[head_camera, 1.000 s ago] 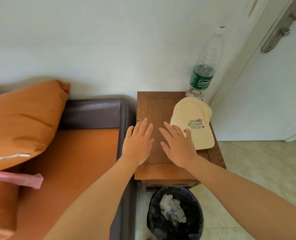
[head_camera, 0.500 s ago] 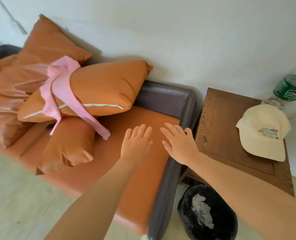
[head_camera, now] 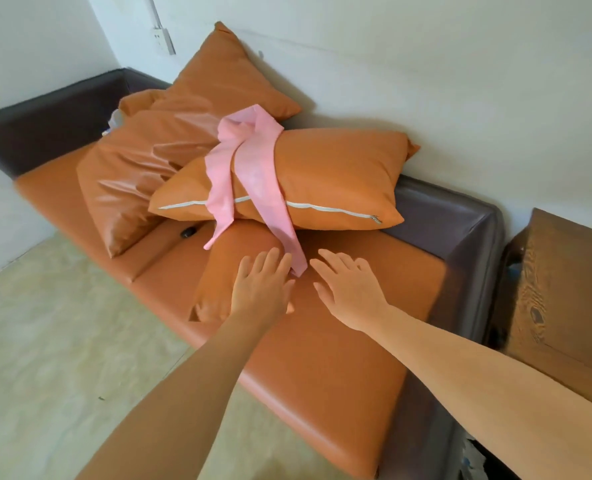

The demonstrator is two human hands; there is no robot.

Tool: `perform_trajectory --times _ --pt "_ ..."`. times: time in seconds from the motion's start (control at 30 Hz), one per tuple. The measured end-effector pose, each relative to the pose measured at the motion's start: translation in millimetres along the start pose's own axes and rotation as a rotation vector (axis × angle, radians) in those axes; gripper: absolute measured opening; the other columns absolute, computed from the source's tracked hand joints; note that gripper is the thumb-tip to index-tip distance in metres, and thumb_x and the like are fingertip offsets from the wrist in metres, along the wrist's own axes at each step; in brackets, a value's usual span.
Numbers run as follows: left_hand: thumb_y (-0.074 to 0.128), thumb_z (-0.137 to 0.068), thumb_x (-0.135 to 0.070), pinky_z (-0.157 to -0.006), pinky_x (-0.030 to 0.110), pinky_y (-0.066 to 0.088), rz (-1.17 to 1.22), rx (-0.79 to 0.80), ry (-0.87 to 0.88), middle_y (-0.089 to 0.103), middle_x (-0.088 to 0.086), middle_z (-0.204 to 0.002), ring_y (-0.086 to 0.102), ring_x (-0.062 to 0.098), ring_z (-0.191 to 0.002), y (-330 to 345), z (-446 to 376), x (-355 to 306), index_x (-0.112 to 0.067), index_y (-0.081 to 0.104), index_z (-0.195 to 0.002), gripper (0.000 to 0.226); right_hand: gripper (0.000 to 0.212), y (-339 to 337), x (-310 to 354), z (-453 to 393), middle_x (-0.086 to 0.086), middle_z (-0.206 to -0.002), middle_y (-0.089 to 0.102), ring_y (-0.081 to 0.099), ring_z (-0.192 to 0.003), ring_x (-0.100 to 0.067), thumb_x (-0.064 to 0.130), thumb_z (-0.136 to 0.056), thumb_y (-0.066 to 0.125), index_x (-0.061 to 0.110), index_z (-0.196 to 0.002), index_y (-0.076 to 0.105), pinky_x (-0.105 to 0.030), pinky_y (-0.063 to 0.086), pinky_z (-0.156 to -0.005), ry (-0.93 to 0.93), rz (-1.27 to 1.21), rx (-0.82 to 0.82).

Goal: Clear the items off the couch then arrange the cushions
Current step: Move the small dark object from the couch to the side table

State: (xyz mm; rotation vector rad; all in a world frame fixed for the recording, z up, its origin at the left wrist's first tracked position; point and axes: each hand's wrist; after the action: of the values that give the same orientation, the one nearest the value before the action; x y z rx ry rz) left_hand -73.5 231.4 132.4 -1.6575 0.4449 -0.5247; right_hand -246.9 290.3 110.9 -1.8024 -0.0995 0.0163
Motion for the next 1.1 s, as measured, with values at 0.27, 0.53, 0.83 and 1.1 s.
perform_trajectory --times 0.27,0.53,0.83,1.1 --pt "0.034 -0.101 -0.043 -0.110 0.039 0.022 -0.041 0.015 -0.067 0.031 0.000 -0.150 0.034 0.019 -0.134 16.5 12.5 160.5 -0.023 0.028 -0.146 0.049 0.039 37.9 123.1 -91.6 -0.006 -0.138 0.054 0.057 -0.117 -0.026 0.036 -0.096 0.052 0.020 -0.130 0.054 -0.043 0.053 -0.084 -0.046 -0.098 0.059" --pt "0.066 -0.086 -0.039 -0.092 0.042 0.042 -0.023 -0.014 -0.172 0.056 0.006 -0.126 0.057 0.024 -0.109 49.6 -6.1 265.5 -0.015 0.054 -0.127 0.048 0.037 78.0 192.0 -194.8 -0.007 -0.134 0.057 0.059 -0.112 -0.025 0.030 -0.092 0.057 0.017 -0.127 0.057 -0.038 0.050 -0.081 -0.172 -0.149 0.046" --pt "0.064 -0.087 -0.040 -0.094 0.040 0.043 -0.011 0.058 -0.223 0.056 0.005 -0.126 0.056 0.023 -0.108 89.1 -59.5 357.4 -0.016 0.055 -0.125 0.046 0.036 148.9 229.7 -306.0 -0.012 -0.128 0.059 0.061 -0.104 -0.031 0.026 -0.089 0.059 0.012 -0.122 0.058 -0.044 0.054 -0.071 -0.247 -0.183 0.113" --pt "0.053 -0.094 -0.041 -0.101 0.038 0.038 0.085 0.201 -0.173 0.049 0.005 -0.137 0.050 0.023 -0.118 170.5 -99.0 424.7 -0.017 0.046 -0.135 0.048 0.042 229.9 260.0 -361.2 -0.011 -0.137 0.053 0.056 -0.116 -0.029 0.026 -0.092 0.056 0.015 -0.133 0.052 -0.041 0.052 -0.079 -0.187 -0.165 0.259"
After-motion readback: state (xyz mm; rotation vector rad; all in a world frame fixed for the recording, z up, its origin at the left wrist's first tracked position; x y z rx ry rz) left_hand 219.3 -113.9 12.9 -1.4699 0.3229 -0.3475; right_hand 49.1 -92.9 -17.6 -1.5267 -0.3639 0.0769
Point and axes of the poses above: each hand's wrist, its own z-axis away from the middle knuckle, its own y-axis out of the palm, x = y × z
